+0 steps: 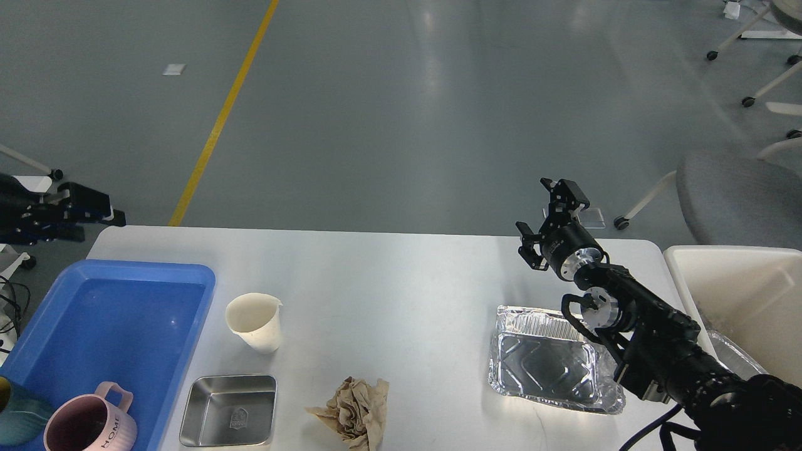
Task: Tidy desktop
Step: 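Reach the left gripper to the small steel tray and grasp its edge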
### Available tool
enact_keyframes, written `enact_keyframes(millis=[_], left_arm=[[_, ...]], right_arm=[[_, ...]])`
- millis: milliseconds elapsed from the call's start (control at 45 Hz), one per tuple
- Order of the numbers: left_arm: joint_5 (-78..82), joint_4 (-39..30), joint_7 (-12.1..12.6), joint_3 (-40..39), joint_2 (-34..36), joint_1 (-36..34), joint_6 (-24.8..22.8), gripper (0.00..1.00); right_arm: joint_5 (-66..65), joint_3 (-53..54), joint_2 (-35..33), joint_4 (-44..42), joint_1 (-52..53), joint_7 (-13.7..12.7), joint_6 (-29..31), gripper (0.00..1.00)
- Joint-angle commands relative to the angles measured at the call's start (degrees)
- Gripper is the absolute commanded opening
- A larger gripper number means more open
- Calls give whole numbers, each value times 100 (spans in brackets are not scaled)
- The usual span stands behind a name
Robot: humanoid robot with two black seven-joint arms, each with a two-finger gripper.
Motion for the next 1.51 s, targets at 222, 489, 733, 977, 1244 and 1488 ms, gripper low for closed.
enact_keyframes(millis=[222, 489, 733, 977, 1244, 1488], left_arm=[[-133, -18, -13, -590, -166, -44, 1, 71], [-142, -316, -65, -608, 405, -114, 1, 70], [-133, -1099, -206, -335, 1100, 711, 1, 59], [-89, -1407, -206, -212, 1390, 1256, 1, 55], [912, -1679, -215, 446, 1355, 1968, 1254, 54], [1106, -2680, -548, 1150, 1767, 2197, 2460, 55]], right_arm=[[0, 0, -18, 0, 3, 0, -8, 100], [0, -8, 9, 0, 3, 0, -8, 100], [-9, -8, 88, 0, 3, 0, -17, 100], [-79, -8, 88, 9, 3, 0, -17, 100], [-88, -17, 105, 0, -6, 0, -17, 100], [-158, -17, 114, 0, -15, 0, -9, 100]])
